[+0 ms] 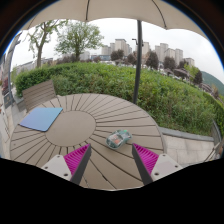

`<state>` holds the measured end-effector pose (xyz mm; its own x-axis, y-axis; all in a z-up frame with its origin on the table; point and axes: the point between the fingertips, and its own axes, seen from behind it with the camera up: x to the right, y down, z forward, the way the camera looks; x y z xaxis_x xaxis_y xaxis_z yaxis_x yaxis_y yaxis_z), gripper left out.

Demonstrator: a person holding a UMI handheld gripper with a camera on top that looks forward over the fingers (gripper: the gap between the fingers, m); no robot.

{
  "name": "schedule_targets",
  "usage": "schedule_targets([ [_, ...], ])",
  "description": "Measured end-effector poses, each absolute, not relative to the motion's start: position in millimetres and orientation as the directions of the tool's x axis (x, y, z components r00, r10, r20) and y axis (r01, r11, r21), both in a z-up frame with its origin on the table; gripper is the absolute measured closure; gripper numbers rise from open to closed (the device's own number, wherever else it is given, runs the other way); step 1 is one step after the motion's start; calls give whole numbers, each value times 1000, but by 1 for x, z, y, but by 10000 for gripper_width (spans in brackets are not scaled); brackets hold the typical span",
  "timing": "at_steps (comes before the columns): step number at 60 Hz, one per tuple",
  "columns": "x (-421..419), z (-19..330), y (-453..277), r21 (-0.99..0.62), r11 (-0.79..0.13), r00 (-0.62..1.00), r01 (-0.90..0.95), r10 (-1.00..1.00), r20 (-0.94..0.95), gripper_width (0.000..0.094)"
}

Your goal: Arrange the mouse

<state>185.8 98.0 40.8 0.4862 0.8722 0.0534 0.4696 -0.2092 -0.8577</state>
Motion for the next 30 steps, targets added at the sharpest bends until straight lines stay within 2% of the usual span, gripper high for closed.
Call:
schedule_targets([
  [18,137,-10,125,-809,-244,459,535,888,36,79],
  [30,105,-12,136,-807,-229,434,545,900,38,76],
])
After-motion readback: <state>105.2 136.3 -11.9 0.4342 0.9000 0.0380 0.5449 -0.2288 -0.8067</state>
